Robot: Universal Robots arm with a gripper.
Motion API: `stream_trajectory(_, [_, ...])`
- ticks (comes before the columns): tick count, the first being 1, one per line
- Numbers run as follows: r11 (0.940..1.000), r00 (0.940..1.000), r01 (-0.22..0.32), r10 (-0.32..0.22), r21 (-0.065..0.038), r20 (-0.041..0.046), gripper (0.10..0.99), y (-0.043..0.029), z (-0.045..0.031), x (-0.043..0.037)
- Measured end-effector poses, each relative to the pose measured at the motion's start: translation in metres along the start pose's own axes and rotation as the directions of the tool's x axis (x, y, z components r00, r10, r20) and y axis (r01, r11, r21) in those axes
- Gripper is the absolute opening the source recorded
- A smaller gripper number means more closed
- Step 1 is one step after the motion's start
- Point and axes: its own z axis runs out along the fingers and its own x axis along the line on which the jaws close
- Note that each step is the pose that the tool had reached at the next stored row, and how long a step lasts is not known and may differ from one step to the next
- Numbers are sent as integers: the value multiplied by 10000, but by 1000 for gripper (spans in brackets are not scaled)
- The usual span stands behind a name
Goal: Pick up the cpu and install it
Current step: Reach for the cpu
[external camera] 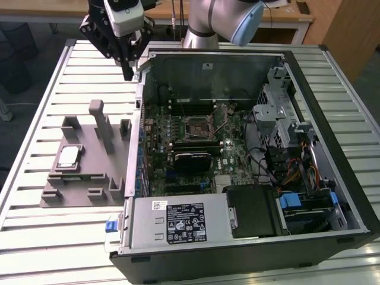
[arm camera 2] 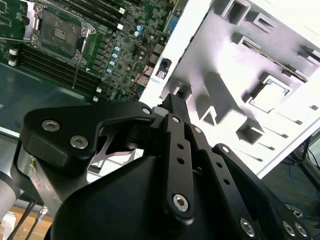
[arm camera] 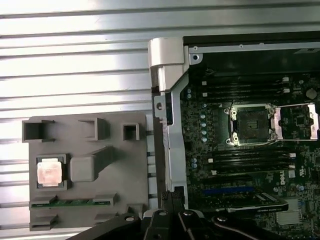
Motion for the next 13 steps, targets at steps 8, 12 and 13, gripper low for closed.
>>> stream_trajectory(8, [10000, 10000, -1, 1, 1, 0, 106, -7, 8, 94])
stream_trajectory(12, [10000, 10000, 0, 0, 0, 0, 106, -11, 13, 140])
stream_trajectory(13, [10000, 10000, -1, 1, 0, 0, 106, -12, 14, 152])
